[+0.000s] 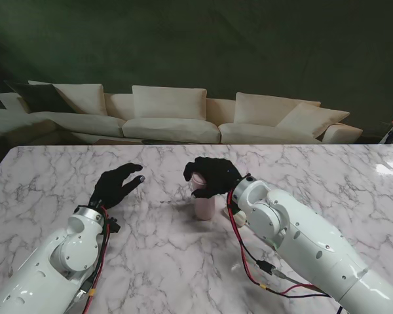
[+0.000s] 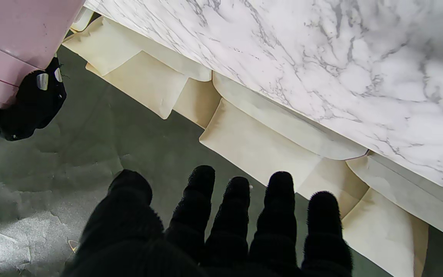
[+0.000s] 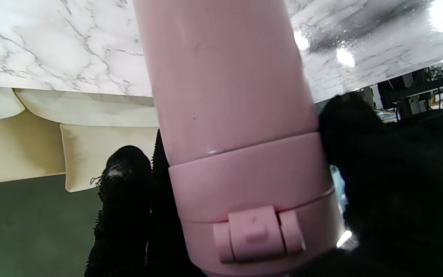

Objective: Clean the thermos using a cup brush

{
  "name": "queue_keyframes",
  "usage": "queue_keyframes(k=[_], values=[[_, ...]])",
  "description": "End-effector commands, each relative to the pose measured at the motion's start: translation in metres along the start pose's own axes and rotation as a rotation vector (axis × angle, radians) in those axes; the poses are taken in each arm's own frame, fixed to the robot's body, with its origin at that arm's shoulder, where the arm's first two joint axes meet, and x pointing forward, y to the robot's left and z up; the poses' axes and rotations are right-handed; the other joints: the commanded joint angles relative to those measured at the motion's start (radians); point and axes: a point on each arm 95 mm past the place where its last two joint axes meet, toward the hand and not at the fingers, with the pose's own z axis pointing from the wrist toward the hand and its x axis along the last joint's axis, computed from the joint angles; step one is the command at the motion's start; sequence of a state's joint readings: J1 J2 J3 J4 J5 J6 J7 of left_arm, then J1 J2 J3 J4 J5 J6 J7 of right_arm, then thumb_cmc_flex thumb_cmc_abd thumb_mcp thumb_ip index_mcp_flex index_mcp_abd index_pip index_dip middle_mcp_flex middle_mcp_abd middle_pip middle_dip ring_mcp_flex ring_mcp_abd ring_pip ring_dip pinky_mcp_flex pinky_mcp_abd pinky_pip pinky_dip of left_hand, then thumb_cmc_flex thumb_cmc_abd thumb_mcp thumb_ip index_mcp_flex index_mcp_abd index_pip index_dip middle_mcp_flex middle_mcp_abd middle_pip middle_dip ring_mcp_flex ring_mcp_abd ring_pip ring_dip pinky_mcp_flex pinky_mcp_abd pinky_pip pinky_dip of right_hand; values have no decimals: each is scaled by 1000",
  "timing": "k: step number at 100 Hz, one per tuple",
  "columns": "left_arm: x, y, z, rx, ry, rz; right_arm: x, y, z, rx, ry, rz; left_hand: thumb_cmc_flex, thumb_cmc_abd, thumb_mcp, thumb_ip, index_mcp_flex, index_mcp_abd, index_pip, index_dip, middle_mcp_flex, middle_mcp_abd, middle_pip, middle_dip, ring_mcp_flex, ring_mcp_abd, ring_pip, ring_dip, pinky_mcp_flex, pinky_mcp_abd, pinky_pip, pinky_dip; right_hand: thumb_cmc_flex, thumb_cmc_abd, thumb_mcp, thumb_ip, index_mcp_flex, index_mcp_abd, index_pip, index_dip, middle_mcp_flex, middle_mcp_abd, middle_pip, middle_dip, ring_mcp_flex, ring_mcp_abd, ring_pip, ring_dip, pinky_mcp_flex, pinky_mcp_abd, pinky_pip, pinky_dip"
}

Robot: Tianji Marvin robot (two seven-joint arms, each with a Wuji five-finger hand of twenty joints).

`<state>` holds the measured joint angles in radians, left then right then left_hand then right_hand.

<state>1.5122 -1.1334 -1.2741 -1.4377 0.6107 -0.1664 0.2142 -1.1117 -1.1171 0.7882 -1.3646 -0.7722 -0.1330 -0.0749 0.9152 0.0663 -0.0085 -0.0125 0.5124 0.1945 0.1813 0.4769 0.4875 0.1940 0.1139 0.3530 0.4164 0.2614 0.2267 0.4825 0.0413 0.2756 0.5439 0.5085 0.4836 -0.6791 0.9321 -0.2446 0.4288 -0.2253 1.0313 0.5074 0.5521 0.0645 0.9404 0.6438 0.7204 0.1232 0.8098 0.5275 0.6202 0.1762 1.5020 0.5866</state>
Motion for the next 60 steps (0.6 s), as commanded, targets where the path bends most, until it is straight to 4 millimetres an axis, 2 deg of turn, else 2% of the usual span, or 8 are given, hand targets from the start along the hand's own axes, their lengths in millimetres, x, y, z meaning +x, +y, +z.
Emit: queue_keyframes(k=[1,7,26,43,60], values=[[1,3,1,-19,4,-3,-1,-8,1,-6,17,6,14,43,-26,-4,-22,5,-13,-7,8,-3,-4,8,4,2,-8,5,-11,19,-28,20,230,27,137,-3,56,-52,86,-32,110,-69,86,34,157,-120,179,37,42,-29,56,-28],[1,4,1,-22,4,-3,0,-8,1,-24,30,21,14,43,-26,-4,-22,5,-13,-7,9,-3,-3,8,5,-1,-8,5,-11,19,-27,20,274,21,147,-5,90,-60,97,-42,147,-71,89,35,189,-110,192,25,70,-29,66,-35],[1,5,2,-26,7,-7,0,-6,0,-54,41,38,13,44,-26,-5,-23,5,-13,-7,7,-3,-4,8,5,1,-8,5,-12,19,-27,20,334,21,169,3,178,-81,112,-43,225,-74,94,41,254,-104,225,8,127,-16,69,-60],[3,8,2,-30,8,-41,-1,4,-5,-95,33,62,11,42,-27,-4,-25,4,-14,-8,-3,-6,-10,4,4,0,-10,4,-11,18,-28,19,345,0,219,-3,253,-99,105,-19,260,-68,101,60,279,-88,276,23,150,-3,62,-86],[6,11,3,-46,13,-43,-2,12,-11,-135,17,101,8,41,-27,-5,-27,2,-16,-9,-23,-10,-25,-9,3,-2,-13,1,-10,18,-28,18,348,-6,233,-5,276,-96,96,-11,262,-66,98,62,286,-87,279,23,167,-7,51,-102]])
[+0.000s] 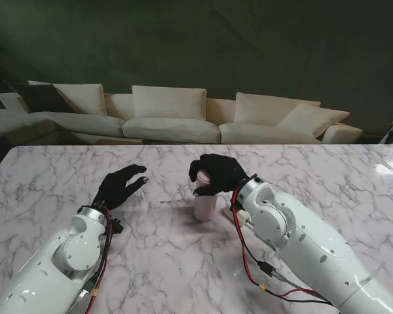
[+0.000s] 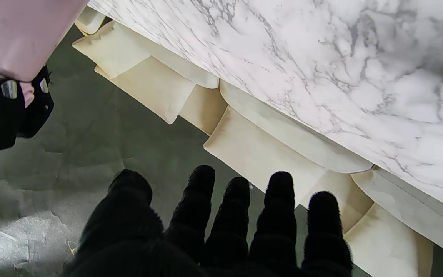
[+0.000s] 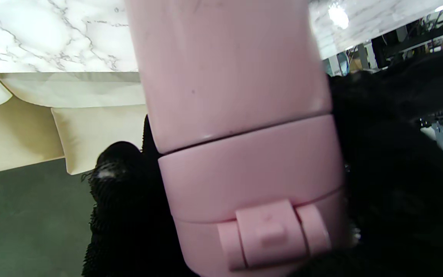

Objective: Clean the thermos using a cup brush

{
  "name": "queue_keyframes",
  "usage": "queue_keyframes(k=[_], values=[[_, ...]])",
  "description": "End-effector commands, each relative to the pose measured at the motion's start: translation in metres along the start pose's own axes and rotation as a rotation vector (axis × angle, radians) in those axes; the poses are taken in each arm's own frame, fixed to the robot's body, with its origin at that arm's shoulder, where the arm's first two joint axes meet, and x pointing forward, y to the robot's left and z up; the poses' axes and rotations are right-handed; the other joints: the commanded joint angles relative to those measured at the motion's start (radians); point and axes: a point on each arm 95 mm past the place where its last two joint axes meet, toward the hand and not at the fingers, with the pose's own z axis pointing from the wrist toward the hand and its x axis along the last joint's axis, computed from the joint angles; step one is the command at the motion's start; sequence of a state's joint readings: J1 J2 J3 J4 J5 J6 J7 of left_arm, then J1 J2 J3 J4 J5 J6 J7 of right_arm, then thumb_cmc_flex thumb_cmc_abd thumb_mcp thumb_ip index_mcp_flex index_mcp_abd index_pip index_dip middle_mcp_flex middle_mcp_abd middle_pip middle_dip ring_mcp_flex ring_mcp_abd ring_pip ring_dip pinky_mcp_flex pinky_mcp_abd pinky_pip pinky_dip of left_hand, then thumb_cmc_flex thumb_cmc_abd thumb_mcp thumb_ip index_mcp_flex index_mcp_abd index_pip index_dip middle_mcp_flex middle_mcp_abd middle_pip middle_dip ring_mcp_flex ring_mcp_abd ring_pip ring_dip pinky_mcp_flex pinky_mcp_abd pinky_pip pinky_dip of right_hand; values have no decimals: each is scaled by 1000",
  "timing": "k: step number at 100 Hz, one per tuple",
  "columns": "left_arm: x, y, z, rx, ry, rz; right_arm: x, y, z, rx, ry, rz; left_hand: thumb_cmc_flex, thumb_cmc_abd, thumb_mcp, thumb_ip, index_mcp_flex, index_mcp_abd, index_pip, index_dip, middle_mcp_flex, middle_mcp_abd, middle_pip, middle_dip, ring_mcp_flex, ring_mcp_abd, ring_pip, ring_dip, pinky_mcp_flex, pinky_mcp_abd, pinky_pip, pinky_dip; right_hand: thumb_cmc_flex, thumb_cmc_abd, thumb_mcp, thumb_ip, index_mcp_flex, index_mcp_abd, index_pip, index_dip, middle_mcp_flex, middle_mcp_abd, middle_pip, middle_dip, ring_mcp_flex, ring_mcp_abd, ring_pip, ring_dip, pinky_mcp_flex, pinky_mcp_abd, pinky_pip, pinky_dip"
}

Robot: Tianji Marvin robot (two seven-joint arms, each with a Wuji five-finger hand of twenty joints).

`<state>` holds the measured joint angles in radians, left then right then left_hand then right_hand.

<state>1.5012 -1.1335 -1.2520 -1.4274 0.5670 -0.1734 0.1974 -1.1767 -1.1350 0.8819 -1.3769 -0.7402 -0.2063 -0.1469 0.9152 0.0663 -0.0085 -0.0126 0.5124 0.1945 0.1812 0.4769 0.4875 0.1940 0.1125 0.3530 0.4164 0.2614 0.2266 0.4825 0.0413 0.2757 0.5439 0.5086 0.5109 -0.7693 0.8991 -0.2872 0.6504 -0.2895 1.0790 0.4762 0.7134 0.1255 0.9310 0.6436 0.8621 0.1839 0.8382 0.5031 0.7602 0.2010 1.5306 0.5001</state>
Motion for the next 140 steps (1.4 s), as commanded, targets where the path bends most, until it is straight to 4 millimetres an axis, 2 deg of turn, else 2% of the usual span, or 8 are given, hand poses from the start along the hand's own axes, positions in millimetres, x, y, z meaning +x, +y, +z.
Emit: queue_keyframes(k=[1,23,35,44,54,73,106,140], values=[[2,4,1,-23,5,0,3,5,1,-24,5,10,8,41,-27,-5,-27,2,-16,-9,-23,-9,-24,-9,3,-2,-13,1,-10,18,-28,18,321,83,267,38,55,-32,48,21,102,-126,108,62,146,-148,250,48,29,-32,22,-16],[10,6,1,-38,35,-24,2,15,1,-66,-19,38,-45,34,-30,-5,-72,-13,-42,-23,-54,-23,-52,-48,0,-9,-30,-15,-11,17,-45,7,321,81,270,37,60,-26,43,23,106,-115,102,62,156,-145,249,51,49,-25,9,-33],[17,7,1,-83,80,-49,2,22,5,-104,-24,38,-262,-62,-30,-7,-286,-38,-153,-93,-376,-52,-129,-184,-99,-34,-93,-83,14,10,-136,-61,321,83,271,37,63,-25,42,23,107,-115,102,63,158,-146,251,55,52,-26,9,-36],[21,6,3,-105,119,-38,0,23,8,-134,-39,40,-334,-194,-26,-9,-379,-32,-196,-157,-408,-67,-152,-339,-173,-36,-113,-126,30,-31,-193,-118,321,86,270,36,64,-24,40,22,106,-114,102,65,158,-147,252,57,55,-30,9,-39],[27,5,8,-147,161,-23,-3,22,13,-156,-60,58,-339,-323,-22,-9,-380,-5,-220,-311,-409,-49,-151,-340,-200,-36,-119,-160,28,-91,-231,-165,321,89,268,36,64,-24,40,21,105,-113,101,65,158,-147,252,58,55,-31,9,-41],[45,15,19,-184,213,-1,-1,26,28,-205,-91,117,-303,-431,-15,-6,-377,109,-183,-251,-402,6,-133,-250,-232,-51,-100,-168,16,-168,-200,-164,322,95,266,36,66,-22,39,20,105,-111,101,65,157,-147,250,59,58,-28,9,-44],[59,33,34,-199,192,-26,12,25,41,-244,-90,194,-268,-460,-10,1,-376,162,-190,-194,-399,43,-124,-193,-232,-57,-71,-142,-10,-195,-99,-144,324,101,264,36,74,-14,40,16,106,-107,101,64,158,-144,247,60,59,-28,10,-51],[68,40,53,-214,169,-20,28,12,47,-231,-64,245,-232,-454,-7,8,-374,138,-208,-249,-399,54,-128,-210,-235,-37,-69,-133,-17,-187,-67,-150,327,106,265,36,82,-11,37,11,108,-104,100,63,159,-142,246,61,58,-21,8,-54]])
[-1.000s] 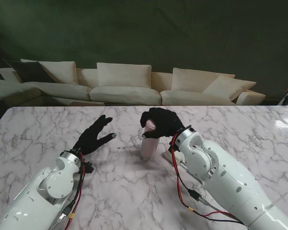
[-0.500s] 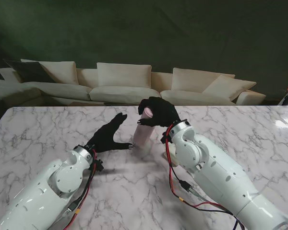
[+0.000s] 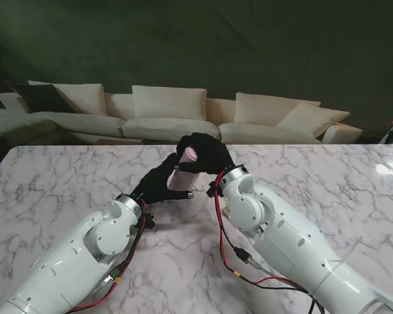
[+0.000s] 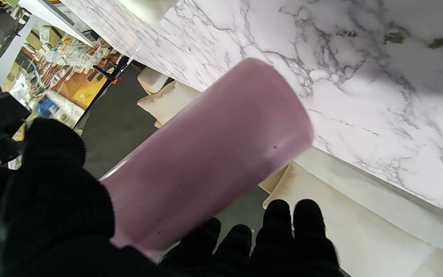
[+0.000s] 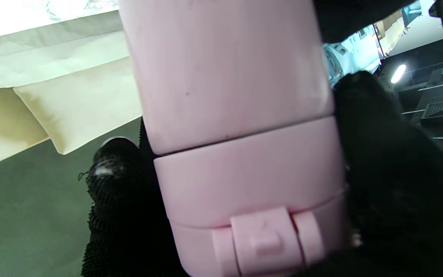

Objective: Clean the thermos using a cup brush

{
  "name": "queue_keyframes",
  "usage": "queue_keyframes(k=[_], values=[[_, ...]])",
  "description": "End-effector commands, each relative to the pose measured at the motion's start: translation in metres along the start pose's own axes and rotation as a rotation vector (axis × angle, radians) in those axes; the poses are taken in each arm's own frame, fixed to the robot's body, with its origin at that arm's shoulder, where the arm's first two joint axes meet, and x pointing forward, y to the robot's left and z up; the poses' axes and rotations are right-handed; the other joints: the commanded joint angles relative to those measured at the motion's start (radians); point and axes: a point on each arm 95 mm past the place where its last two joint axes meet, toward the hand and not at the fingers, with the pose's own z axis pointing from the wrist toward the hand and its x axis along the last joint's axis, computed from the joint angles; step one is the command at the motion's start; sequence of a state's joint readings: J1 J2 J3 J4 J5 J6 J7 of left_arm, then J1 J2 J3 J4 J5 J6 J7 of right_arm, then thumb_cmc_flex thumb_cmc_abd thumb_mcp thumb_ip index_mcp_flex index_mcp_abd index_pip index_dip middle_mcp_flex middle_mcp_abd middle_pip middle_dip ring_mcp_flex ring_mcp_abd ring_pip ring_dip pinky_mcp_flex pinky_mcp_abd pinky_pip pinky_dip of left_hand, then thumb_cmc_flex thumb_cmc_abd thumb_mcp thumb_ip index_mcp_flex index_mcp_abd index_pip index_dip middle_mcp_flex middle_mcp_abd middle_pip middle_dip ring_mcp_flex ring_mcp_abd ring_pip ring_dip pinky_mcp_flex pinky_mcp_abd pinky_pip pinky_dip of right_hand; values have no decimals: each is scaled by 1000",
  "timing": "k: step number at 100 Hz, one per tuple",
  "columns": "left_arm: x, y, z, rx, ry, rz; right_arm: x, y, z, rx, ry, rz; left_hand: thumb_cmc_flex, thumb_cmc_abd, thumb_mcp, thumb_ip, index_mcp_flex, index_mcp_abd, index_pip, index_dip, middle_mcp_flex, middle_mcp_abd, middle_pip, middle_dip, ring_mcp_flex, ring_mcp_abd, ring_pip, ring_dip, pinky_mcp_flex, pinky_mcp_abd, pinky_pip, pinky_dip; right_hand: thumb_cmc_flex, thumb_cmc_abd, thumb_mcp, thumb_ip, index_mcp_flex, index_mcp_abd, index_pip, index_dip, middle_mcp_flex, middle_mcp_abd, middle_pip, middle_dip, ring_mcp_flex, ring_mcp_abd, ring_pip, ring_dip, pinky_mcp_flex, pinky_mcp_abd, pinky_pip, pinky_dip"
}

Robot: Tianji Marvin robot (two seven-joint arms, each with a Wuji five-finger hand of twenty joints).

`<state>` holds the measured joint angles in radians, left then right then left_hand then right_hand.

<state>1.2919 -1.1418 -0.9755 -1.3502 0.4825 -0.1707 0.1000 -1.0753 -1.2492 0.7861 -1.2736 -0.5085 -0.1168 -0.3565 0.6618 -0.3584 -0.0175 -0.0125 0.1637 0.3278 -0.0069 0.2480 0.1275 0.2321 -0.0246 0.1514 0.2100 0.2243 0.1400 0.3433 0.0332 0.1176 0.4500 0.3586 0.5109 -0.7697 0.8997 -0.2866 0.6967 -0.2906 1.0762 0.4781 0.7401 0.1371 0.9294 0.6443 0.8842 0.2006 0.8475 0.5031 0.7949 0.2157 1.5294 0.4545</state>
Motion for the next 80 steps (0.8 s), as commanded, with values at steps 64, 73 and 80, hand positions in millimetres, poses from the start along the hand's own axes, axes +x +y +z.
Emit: queue_keyframes(k=[64,73,80], values=[[7,11,21,63,-30,-70,34,-21,-7,-14,33,137,272,55,27,48,14,20,95,189,187,14,93,180,165,-4,140,99,94,-16,269,53,332,119,266,34,40,-1,35,6,77,-106,96,63,132,-151,232,64,22,-26,6,-13],[9,13,22,79,-31,-88,36,-23,-10,-15,34,153,334,80,45,51,79,6,132,222,273,-5,153,228,238,-11,168,116,141,-12,330,70,333,121,266,34,40,1,34,6,77,-104,94,63,131,-149,231,64,22,-25,5,-13],[10,13,22,103,-35,-96,38,-24,-12,-16,36,160,393,108,55,59,154,-17,200,271,350,-28,250,275,320,-20,201,136,194,-9,396,81,333,125,265,34,40,3,32,5,76,-103,93,63,127,-147,227,62,20,-24,3,-14]])
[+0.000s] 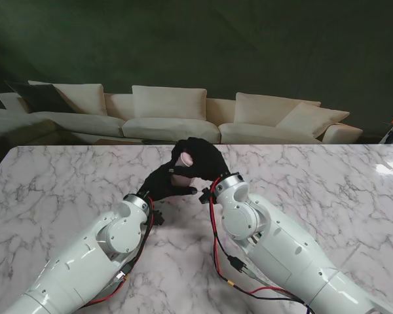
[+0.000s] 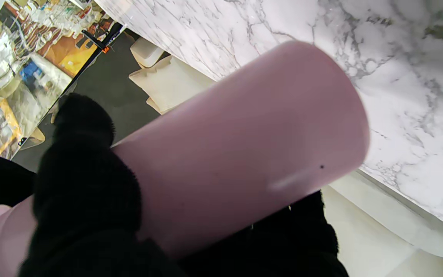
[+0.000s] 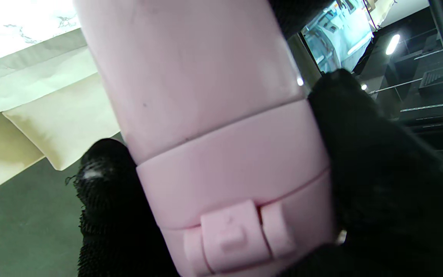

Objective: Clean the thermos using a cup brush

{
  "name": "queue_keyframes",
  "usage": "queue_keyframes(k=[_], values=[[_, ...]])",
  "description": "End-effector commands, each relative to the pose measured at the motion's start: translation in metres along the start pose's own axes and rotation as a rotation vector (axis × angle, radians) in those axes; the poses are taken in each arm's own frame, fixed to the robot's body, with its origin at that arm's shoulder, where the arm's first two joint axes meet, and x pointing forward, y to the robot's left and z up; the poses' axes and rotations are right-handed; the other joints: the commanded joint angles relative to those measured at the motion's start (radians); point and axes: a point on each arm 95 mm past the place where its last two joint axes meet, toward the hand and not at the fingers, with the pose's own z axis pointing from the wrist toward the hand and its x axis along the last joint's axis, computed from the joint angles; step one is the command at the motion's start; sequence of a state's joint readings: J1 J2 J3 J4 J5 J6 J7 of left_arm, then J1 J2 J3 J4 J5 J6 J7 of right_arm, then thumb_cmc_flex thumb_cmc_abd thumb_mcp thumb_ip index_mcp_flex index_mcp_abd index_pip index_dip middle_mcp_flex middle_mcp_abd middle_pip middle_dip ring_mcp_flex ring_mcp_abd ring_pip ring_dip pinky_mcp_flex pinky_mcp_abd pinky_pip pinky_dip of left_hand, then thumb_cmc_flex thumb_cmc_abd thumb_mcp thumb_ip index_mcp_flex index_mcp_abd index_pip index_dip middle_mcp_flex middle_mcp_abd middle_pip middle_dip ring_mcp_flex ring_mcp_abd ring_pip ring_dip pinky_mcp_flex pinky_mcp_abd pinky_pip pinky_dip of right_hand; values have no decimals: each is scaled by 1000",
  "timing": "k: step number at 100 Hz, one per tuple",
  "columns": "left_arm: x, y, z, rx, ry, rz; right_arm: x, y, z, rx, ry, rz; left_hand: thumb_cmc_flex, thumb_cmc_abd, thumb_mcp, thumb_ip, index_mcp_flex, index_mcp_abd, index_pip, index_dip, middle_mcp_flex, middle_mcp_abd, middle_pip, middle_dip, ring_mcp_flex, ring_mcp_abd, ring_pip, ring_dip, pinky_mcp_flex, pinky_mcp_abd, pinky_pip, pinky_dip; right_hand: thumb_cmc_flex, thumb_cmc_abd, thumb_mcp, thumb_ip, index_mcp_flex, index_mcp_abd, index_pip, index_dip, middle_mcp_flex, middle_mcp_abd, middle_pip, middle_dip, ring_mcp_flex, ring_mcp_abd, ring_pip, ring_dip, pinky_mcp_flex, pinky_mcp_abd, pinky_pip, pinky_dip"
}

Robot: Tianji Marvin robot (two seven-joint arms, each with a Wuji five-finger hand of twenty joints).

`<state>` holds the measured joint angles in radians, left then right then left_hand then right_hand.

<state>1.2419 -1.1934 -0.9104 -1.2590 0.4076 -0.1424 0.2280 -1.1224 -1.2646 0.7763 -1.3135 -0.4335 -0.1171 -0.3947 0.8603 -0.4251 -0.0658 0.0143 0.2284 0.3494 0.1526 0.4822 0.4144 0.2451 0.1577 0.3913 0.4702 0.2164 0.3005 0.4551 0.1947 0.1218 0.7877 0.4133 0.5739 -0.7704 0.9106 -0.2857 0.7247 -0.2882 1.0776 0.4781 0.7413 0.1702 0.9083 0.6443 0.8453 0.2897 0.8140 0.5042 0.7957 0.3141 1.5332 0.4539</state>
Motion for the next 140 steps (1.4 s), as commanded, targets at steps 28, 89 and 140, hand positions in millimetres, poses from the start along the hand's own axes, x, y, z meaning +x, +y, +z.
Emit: queue_keyframes(k=[28,89,140], values=[[4,0,5,115,-8,-19,23,-21,-13,31,38,91,411,135,242,53,220,-177,521,213,458,-114,133,353,346,-38,253,183,265,-1,339,107,214,230,76,46,-82,42,41,-103,18,-90,5,-6,104,-205,87,50,-56,-53,-99,-27],[-15,-11,-1,95,-20,89,24,-18,-29,48,60,136,422,100,300,43,326,-277,647,174,586,-160,102,445,418,-21,338,271,345,-8,416,162,-307,439,-229,208,-441,194,-363,-66,-375,-83,-226,-288,-316,-175,-414,-149,-578,24,-429,12],[-20,-18,0,25,17,175,15,19,-42,-9,46,48,419,96,306,38,373,-301,655,137,617,-157,94,448,450,-10,348,277,385,-14,430,156,-384,392,-278,195,-641,300,-507,-206,-500,-50,-331,-346,-366,-154,-533,-214,-614,-4,-524,-8]])
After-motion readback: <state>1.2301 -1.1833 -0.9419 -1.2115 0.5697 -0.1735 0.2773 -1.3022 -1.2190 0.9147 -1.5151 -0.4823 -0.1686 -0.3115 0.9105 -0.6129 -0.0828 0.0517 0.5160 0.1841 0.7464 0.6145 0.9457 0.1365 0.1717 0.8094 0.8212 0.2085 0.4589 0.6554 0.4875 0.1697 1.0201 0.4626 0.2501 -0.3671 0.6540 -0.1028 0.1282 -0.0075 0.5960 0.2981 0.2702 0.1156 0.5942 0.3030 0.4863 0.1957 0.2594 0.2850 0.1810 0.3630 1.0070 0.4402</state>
